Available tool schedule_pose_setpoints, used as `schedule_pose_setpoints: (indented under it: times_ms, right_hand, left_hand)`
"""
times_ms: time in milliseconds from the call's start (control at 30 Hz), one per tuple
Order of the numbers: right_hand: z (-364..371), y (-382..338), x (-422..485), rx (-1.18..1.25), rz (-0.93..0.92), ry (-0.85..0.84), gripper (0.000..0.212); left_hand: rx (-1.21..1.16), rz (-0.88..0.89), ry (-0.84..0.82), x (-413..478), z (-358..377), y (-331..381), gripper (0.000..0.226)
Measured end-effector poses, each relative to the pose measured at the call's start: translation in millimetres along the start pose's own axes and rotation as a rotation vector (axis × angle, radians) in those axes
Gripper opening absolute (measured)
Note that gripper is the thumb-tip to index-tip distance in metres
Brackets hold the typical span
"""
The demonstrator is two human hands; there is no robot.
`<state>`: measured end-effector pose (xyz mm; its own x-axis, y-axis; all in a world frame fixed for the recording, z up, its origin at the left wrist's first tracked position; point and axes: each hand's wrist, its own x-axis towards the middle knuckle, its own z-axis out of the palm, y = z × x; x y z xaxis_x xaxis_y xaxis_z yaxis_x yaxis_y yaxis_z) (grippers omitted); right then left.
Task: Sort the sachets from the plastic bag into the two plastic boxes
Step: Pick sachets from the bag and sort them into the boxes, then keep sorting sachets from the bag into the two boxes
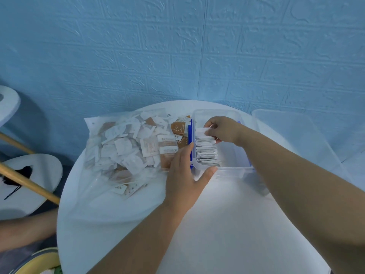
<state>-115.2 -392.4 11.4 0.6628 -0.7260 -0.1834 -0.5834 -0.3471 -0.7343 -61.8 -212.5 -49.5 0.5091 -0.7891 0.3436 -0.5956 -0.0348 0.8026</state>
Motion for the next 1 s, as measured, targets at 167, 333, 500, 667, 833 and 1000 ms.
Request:
schedule_pose_setpoints:
  times_ms: [167, 333, 500, 667, 833, 1000]
  right_hand:
    - [-6.8, 5.1, 1.3, 0.044, 0.077, -0.132, 0.010]
    - [-6.0, 4.3, -0.1, -0.019, 0.077, -0.148, 0.017]
    - [-4.9, -1.1, -3.2, -0.097, 0.065, -0.128, 0.017]
    - [-6.7, -9.5, -10.9, -0.130, -0.073, 0.043, 0.022]
    - [0.3, -44.7, -12.1, -0.081, -0.280, 0.166, 0.018]
    - [35.6, -87.0, 3.5, -0.213, -0.292, 0.045, 0.030]
  left_hand:
    - [0.001, 0.001, 0.001, -0.9, -1.1, 2.0, 0.088]
    - [-0.003, 0.015, 0.004, -0.6, -1.0, 0.4, 0.088]
    - [-0.005, 0.017, 0.006, 0.8, -0.6, 0.0, 0.086]
    - [-0.012, -0.010, -0.060, -1.8, -7.4, 2.2, 0.076]
    - [-0.057, 0.121, 0.099, 7.4, -58.7, 21.5, 0.024]
    - [0.163, 0.105, 0.286, 51.4, -126.0, -0.8, 0.018]
